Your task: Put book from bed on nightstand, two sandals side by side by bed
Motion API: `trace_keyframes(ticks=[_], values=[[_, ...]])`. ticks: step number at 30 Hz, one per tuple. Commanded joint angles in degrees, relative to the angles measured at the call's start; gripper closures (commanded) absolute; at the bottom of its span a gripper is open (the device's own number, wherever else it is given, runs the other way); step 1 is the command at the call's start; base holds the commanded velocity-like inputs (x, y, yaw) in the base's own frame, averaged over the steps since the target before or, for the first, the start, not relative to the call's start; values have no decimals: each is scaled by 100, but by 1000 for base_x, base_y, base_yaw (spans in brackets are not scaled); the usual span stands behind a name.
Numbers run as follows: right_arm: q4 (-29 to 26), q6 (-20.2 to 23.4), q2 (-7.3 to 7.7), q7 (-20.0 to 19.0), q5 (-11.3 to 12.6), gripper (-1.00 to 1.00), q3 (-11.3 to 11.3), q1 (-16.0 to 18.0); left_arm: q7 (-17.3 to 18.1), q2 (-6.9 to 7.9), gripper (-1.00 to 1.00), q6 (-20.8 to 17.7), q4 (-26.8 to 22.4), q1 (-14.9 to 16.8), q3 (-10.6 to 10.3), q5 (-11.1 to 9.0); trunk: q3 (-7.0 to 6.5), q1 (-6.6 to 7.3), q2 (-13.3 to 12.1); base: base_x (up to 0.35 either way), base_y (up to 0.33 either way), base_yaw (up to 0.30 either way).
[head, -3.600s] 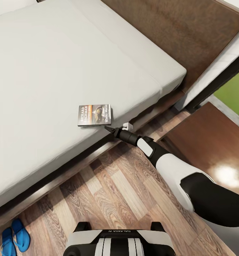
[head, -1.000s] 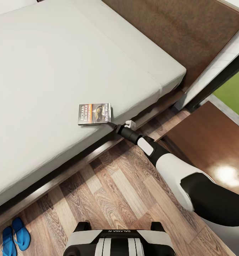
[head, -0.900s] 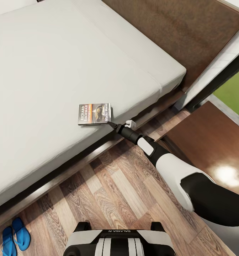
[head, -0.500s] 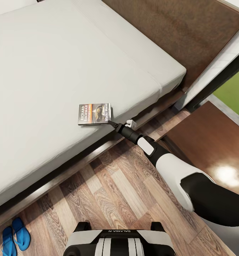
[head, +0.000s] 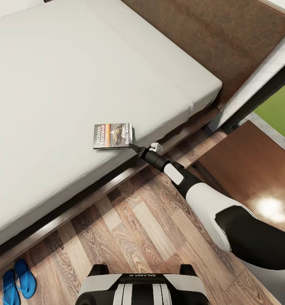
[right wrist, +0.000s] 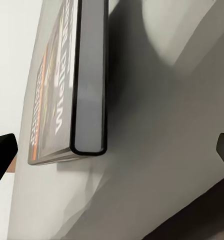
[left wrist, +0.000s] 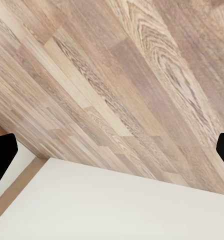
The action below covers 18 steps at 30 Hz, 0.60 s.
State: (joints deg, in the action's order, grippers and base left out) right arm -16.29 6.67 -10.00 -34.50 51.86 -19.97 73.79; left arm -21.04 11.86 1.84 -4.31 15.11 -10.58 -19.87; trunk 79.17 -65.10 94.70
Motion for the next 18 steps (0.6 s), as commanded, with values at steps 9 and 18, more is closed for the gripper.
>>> trace_keyframes(ticks=[9,18], values=[[3,36,0,-6,61,-100,-7,3,-14,1,-100,18,0,1,-49,-62,2,0,1,0,0,0],[3,36,0,193,69,-100,-7,3,-14,1,-100,18,0,1,-49,-64,2,0,1,0,0,0]])
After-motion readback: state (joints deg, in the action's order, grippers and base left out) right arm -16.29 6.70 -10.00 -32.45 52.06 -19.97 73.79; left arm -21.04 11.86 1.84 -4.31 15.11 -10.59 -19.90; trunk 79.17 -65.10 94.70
